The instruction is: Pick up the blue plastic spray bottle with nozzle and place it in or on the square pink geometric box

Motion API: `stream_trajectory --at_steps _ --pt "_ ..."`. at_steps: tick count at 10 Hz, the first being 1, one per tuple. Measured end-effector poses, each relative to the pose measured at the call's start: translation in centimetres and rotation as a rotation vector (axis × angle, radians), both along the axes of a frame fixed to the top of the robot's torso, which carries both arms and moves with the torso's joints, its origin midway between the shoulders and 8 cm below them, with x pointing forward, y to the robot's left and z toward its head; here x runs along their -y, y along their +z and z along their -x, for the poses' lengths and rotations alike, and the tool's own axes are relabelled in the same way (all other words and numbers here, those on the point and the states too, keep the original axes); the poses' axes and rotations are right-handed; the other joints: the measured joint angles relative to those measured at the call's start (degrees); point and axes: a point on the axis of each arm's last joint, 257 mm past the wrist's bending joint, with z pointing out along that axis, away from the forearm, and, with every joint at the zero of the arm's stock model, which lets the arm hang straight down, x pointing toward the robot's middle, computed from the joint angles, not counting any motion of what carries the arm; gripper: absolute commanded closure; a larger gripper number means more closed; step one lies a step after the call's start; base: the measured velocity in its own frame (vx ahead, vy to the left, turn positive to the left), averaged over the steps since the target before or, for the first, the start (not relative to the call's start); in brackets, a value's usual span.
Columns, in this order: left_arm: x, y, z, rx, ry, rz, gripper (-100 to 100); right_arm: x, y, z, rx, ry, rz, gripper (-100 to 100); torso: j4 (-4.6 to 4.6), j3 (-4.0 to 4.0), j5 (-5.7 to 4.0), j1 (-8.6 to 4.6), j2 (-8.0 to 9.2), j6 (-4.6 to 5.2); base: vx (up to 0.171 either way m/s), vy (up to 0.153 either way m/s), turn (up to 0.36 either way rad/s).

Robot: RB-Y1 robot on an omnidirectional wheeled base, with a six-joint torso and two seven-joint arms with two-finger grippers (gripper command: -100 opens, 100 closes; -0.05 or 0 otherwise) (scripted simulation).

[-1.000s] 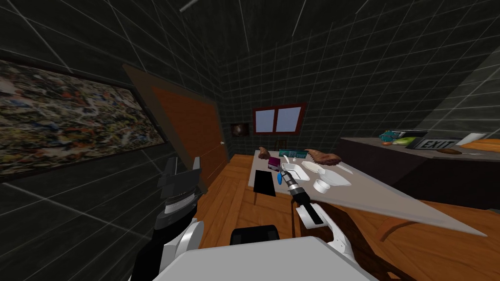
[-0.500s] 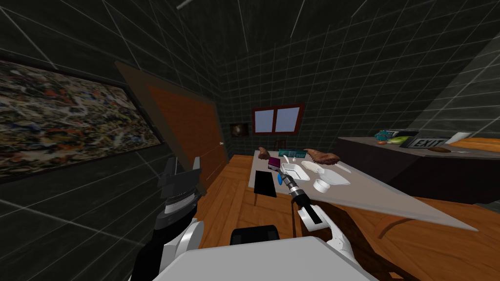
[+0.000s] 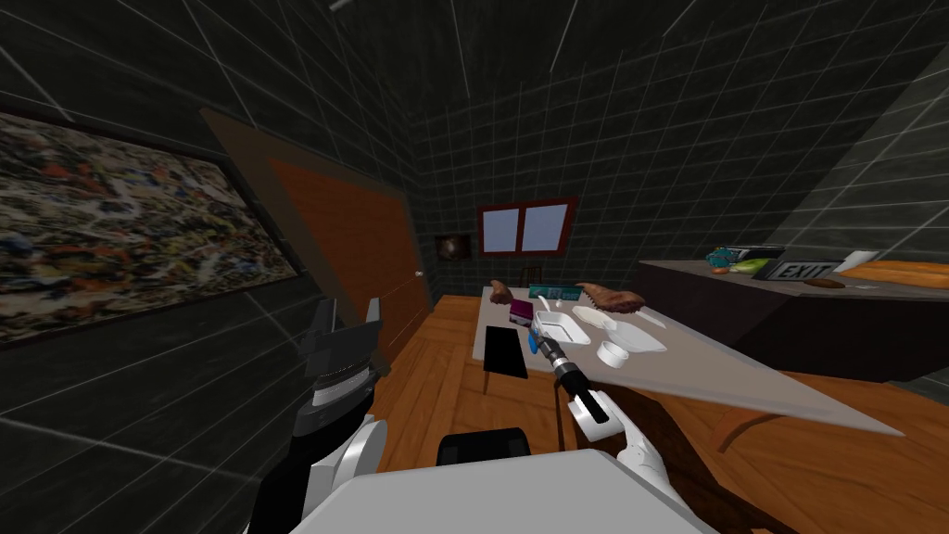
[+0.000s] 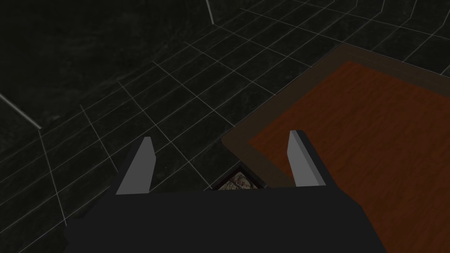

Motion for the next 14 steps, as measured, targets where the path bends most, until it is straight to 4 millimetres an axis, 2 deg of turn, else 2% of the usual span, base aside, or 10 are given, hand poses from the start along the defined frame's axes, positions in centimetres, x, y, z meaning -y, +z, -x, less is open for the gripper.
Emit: stream_trajectory --at_steps 3,6,9,14 --pt "0.0 0.0 0.0 0.000 0.000 0.000 0 2.0 -3.7 0.5 -0.094 -0.020 0.103 -100 -0.03 -0.08 0.00 -0.02 -0.14 0.01 0.074 0.030 -0.044" --pt "0.0 0.0 0.0 0.000 0.000 0.000 0 3.2 -6.7 1.3 -0.173 -0.033 0.175 -100 -0.02 -0.06 -0.01 -0.05 -0.10 0.01 0.066 0.022 -0.030" --pt "0.0 0.0 0.0 0.000 0.000 0.000 0 4.1 -9.0 2.1 -0.234 -0.040 0.225 -100 0.00 -0.01 -0.01 -0.08 -0.01 0.00 0.054 0.016 -0.023" --pt "0.0 0.0 0.0 0.000 0.000 0.000 0 6.9 -13.7 4.1 -0.372 -0.049 0.342 -100 -0.04 -0.12 -0.01 -0.05 -0.20 0.00 0.094 0.031 -0.027"
